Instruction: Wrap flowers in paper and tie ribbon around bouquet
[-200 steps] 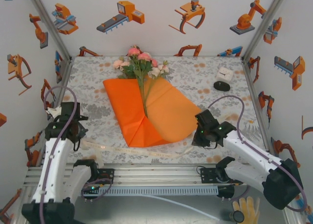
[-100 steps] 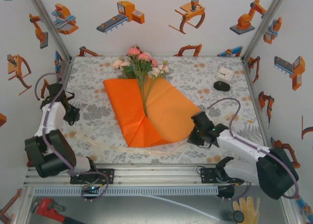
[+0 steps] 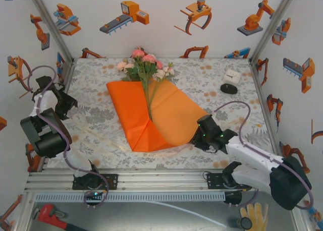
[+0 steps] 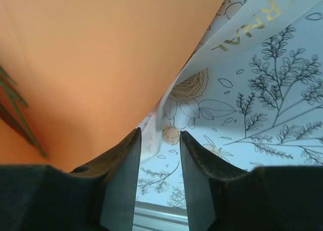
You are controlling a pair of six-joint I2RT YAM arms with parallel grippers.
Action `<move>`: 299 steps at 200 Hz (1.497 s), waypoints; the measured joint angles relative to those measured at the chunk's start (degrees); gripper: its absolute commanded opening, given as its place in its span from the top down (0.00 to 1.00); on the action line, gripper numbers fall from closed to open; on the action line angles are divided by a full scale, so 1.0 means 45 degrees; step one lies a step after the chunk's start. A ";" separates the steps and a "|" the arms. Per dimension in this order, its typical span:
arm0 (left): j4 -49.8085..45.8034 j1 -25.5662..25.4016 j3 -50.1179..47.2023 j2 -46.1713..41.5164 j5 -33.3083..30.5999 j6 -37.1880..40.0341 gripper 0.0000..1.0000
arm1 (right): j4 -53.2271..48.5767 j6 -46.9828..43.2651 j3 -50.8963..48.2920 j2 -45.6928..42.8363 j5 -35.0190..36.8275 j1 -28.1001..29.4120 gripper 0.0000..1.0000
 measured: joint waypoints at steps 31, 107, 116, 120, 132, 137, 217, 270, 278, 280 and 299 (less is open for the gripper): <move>-0.0267 0.0117 0.0131 -0.2467 0.0544 0.0170 0.24 | -0.1171 -0.0238 0.1093 -0.1030 0.0665 -0.0029 0.61; -0.0102 -1.2755 -0.1462 -0.8160 0.2827 0.1239 0.23 | -0.0991 -0.4405 0.4289 0.4488 -0.0204 -0.5799 0.37; -0.0204 -1.4294 -0.1885 -0.8228 0.2336 0.1292 0.23 | -0.0894 -0.4915 0.4566 0.5129 -0.0437 -0.6441 0.37; -0.0277 -1.4955 -0.2074 -0.8238 0.2108 0.1336 0.23 | -0.0840 -0.5158 0.4711 0.5464 -0.0607 -0.6717 0.37; -0.0359 -1.6655 -0.2584 -0.8223 0.1253 0.1452 0.21 | -0.0627 -0.5639 0.5076 0.6203 -0.1088 -0.7329 0.38; -0.0369 -1.7325 -0.2778 -0.8208 0.0840 0.1506 0.19 | -0.0525 -0.5770 0.5183 0.6441 -0.1258 -0.7490 0.38; 0.0962 -2.2998 -0.3473 -0.3215 -0.4838 0.3667 0.14 | -0.0005 -0.6504 0.5202 0.6203 -0.2749 -0.7694 0.40; 0.3211 -2.2998 -0.3274 -0.1214 -0.5717 0.3929 0.16 | -0.0350 -0.6659 0.5173 0.4964 -0.2803 -0.7694 0.40; 0.3497 -2.2998 -0.3249 -0.0923 -0.5858 0.3944 0.17 | -0.0355 -0.6659 0.5173 0.4828 -0.2807 -0.7694 0.40; 0.3570 -2.2994 -0.3240 -0.0826 -0.5901 0.3944 0.17 | -0.0359 -0.6659 0.5173 0.4789 -0.2803 -0.7694 0.40; 0.4061 -2.2998 -0.3196 -0.0155 -0.6188 0.3915 0.22 | -0.0500 -0.6669 0.5173 0.4571 -0.2788 -0.7694 0.40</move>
